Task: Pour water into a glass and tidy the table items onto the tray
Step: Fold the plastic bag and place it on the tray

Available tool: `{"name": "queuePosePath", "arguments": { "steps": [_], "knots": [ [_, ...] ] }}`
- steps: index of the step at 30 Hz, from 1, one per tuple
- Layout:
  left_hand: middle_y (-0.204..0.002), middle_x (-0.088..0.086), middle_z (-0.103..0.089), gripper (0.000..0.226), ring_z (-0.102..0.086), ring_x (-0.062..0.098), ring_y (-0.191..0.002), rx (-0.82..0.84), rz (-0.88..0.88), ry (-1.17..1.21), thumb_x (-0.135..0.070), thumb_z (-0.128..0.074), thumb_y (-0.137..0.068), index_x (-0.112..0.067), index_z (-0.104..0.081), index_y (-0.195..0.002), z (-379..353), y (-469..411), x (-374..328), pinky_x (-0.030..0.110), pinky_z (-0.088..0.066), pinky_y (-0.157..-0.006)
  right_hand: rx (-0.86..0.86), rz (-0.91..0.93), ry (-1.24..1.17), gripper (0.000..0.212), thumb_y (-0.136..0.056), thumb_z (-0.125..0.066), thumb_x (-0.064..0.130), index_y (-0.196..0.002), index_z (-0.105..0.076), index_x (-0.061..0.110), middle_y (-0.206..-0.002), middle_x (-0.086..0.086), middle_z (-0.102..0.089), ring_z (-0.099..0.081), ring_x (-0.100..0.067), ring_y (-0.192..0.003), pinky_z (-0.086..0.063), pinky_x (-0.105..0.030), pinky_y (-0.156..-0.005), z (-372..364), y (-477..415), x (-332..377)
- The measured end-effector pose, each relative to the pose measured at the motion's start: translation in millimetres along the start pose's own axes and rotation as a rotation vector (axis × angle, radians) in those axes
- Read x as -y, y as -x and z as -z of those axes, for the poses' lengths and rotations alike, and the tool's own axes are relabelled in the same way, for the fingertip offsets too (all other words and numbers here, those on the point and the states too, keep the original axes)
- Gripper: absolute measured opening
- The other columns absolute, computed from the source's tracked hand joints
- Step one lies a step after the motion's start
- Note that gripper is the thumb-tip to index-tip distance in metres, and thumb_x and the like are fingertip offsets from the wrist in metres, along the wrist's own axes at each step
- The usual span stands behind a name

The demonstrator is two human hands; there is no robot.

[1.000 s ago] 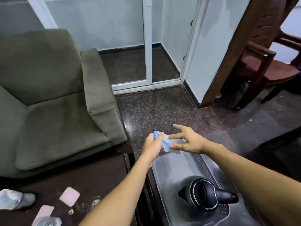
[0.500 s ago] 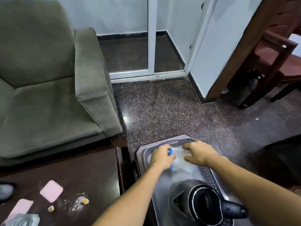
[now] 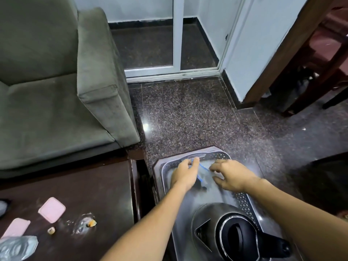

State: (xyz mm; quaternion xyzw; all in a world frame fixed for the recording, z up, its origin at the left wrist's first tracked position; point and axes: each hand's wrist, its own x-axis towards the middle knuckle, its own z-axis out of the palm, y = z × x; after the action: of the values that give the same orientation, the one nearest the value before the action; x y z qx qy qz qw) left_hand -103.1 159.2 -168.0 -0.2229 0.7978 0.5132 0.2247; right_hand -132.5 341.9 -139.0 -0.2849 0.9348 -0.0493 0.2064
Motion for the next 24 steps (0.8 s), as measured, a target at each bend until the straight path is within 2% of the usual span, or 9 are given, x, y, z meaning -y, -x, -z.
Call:
{"name": "queuePosePath", "arguments": {
  "steps": [2,4,6,10,13,15,17,20,24],
  "knots": [
    [-0.116,0.004,-0.071,0.061,-0.061,0.029,-0.116,-0.023,-0.001,-0.063,-0.074,-0.030,-0.092,-0.026,-0.063,-0.112,3,3,-5,0.036,-0.044,-0.100,-0.115,-0.088,-0.132,0.005,-0.080,-0.062,0.023,-0.080,-0.062,0.017,-0.081,-0.004,-0.070,-0.065,-0.031,-0.082,-0.048,-0.036,-0.069,-1,-3,-1],
    [-0.118,0.006,-0.070,0.070,-0.060,0.030,-0.117,-0.058,-0.012,-0.100,-0.081,-0.020,-0.088,-0.029,-0.062,-0.109,6,6,-6,0.037,-0.042,-0.099,-0.171,-0.222,-0.352,0.012,-0.075,-0.067,0.015,-0.068,-0.058,0.015,-0.060,0.002,-0.060,-0.058,-0.024,-0.063,-0.043,-0.033,-0.061,-3,-5,-8],
    [-0.107,0.002,-0.073,0.069,-0.063,0.028,-0.110,-0.092,-0.052,-0.117,-0.084,-0.023,-0.082,-0.029,-0.060,-0.101,11,8,-2,0.036,-0.047,-0.096,-0.154,-0.289,-0.643,0.017,-0.077,-0.067,0.003,-0.065,-0.058,0.012,-0.058,0.006,-0.056,-0.051,-0.015,-0.060,-0.043,-0.033,-0.061,-4,-5,-16],
    [-0.113,-0.007,-0.072,0.045,-0.065,0.021,-0.109,-0.143,-0.257,-0.316,-0.068,-0.051,-0.086,-0.034,-0.062,-0.114,23,5,7,0.031,-0.048,-0.090,-0.100,-0.393,-1.022,0.028,-0.087,-0.055,-0.014,-0.073,-0.065,0.009,-0.065,0.003,-0.063,-0.052,-0.014,-0.064,-0.041,-0.024,-0.058,-11,-4,-19],
    [-0.109,-0.006,-0.072,0.032,-0.063,0.020,-0.108,-0.098,-0.457,-0.477,-0.055,-0.050,-0.095,-0.031,-0.065,-0.111,34,-1,7,0.035,-0.050,-0.088,-0.142,-0.441,-0.928,0.020,-0.088,-0.059,0.004,-0.102,-0.068,0.015,-0.088,-0.001,-0.074,-0.062,-0.016,-0.080,-0.050,-0.034,-0.079,-15,-3,-18],
    [-0.111,-0.004,-0.071,0.029,-0.060,0.023,-0.110,-0.079,-0.549,-0.616,-0.047,-0.048,-0.099,-0.029,-0.066,-0.113,39,-5,3,0.038,-0.049,-0.090,-0.155,-0.383,-0.887,0.046,-0.081,-0.067,0.024,-0.126,-0.059,0.028,-0.104,0.002,-0.071,-0.066,-0.015,-0.094,-0.050,-0.033,-0.094,-14,-1,-10],
    [-0.115,-0.002,-0.070,0.030,-0.058,0.025,-0.110,-0.087,-0.619,-0.757,-0.044,-0.046,-0.101,-0.027,-0.065,-0.118,42,-9,-1,0.038,-0.047,-0.093,-0.148,-0.299,-0.728,0.069,-0.078,-0.079,0.034,-0.141,-0.049,0.029,-0.114,0.006,-0.066,-0.064,-0.015,-0.100,-0.048,-0.031,-0.098,-12,-3,-2],
    [-0.115,-0.002,-0.067,0.045,-0.054,0.022,-0.110,-0.132,-0.692,-0.939,-0.058,-0.043,-0.098,-0.026,-0.061,-0.122,47,-8,-2,0.037,-0.045,-0.093,-0.181,-0.230,-0.454,0.045,-0.080,-0.081,0.026,-0.120,-0.063,0.018,-0.103,0.002,-0.071,-0.068,-0.024,-0.095,-0.051,-0.033,-0.086,-18,-11,-1],
    [-0.109,-0.003,-0.061,0.081,-0.054,0.022,-0.103,-0.209,-0.801,-1.060,-0.082,-0.047,-0.075,-0.023,-0.054,-0.130,56,-1,11,0.036,-0.043,-0.086,-0.311,-0.292,-0.416,0.019,-0.079,-0.079,0.020,-0.091,-0.065,0.018,-0.076,0.005,-0.067,-0.068,-0.028,-0.078,-0.051,-0.034,-0.071,-23,-15,-2]
  ]
}}
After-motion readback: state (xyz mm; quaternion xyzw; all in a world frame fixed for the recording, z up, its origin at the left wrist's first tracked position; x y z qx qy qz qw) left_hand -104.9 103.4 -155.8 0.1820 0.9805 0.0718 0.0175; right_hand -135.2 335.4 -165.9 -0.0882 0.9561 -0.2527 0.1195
